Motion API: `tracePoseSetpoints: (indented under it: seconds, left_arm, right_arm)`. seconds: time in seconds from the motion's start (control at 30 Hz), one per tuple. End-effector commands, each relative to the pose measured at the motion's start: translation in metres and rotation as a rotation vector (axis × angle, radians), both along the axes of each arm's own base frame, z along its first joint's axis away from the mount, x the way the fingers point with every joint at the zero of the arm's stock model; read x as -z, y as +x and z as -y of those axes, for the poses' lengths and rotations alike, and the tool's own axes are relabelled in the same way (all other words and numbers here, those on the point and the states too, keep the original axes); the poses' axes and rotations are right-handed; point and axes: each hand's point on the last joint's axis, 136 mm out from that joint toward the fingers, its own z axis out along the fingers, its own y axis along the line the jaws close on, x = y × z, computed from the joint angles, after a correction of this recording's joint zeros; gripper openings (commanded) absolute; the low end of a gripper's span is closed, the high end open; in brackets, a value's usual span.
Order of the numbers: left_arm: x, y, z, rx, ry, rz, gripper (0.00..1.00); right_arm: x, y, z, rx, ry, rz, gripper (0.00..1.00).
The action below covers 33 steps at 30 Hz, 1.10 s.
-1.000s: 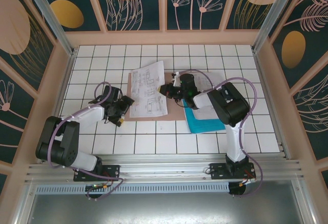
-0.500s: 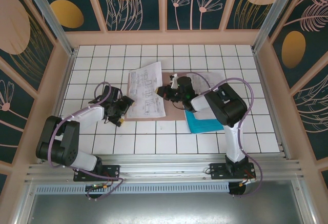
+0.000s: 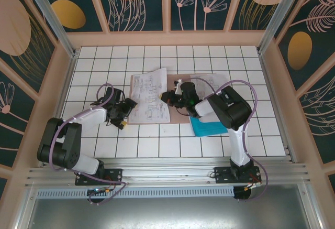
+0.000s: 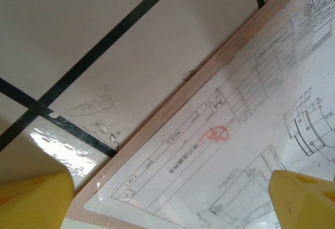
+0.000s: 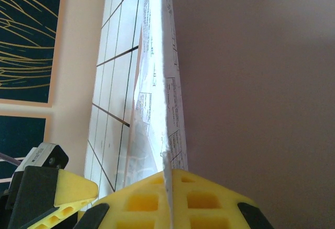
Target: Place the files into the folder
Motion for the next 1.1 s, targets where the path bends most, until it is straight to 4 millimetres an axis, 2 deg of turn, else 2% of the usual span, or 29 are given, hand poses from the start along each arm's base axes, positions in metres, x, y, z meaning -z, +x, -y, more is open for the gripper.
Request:
tracePoseSetpoints:
  seconds: [0.0, 0.33, 0.43, 0.5, 0.6, 0.7, 0.8, 0.87, 1.0, 1.07]
  left_arm:
    - [0.009, 0.004, 0.015, 0.056, -0.046, 0.009, 0.96]
    - [0.007, 0.006, 0.015, 0.059, -0.048, 0.016, 0.96]
    - [0.002, 0.007, 0.013, 0.054, -0.037, 0.022, 0.96]
    - [-0.006, 0.009, 0.01, 0.049, -0.021, 0.04, 0.96]
    - [-0.024, 0.013, 0.005, 0.045, 0.011, 0.076, 0.96]
    - [-0.038, 0.018, 0.005, 0.065, 0.033, 0.105, 0.96]
    - [-0.048, 0.023, 0.018, 0.117, 0.022, 0.131, 0.98]
    - [-0.055, 0.029, 0.037, 0.17, 0.002, 0.158, 0.97]
    - [-0.06, 0.04, 0.073, 0.249, -0.03, 0.189, 0.96]
    - [-0.055, 0.043, 0.086, 0.26, -0.061, 0.191, 0.95]
  right_arm:
    - [0.0, -0.003, -0.005, 0.0, 0.013, 0.016, 0.0]
    - [0.004, -0.002, -0.006, 0.004, -0.019, -0.012, 0.02]
    - [0.003, 0.001, -0.002, 0.033, -0.057, -0.045, 0.2]
    - [-0.005, 0.003, 0.005, 0.075, -0.081, -0.069, 0.3]
    - [-0.02, 0.005, 0.022, 0.17, -0.125, -0.149, 0.44]
    - [-0.039, 0.004, 0.05, 0.311, -0.214, -0.24, 0.55]
    - [-0.05, 0.002, 0.084, 0.454, -0.301, -0.305, 0.6]
    - [-0.056, 0.0, 0.099, 0.519, -0.315, -0.338, 0.6]
    - [-0.05, -0.011, 0.105, 0.568, -0.31, -0.429, 0.61]
    - [-0.043, -0.016, 0.103, 0.571, -0.324, -0.474, 0.61]
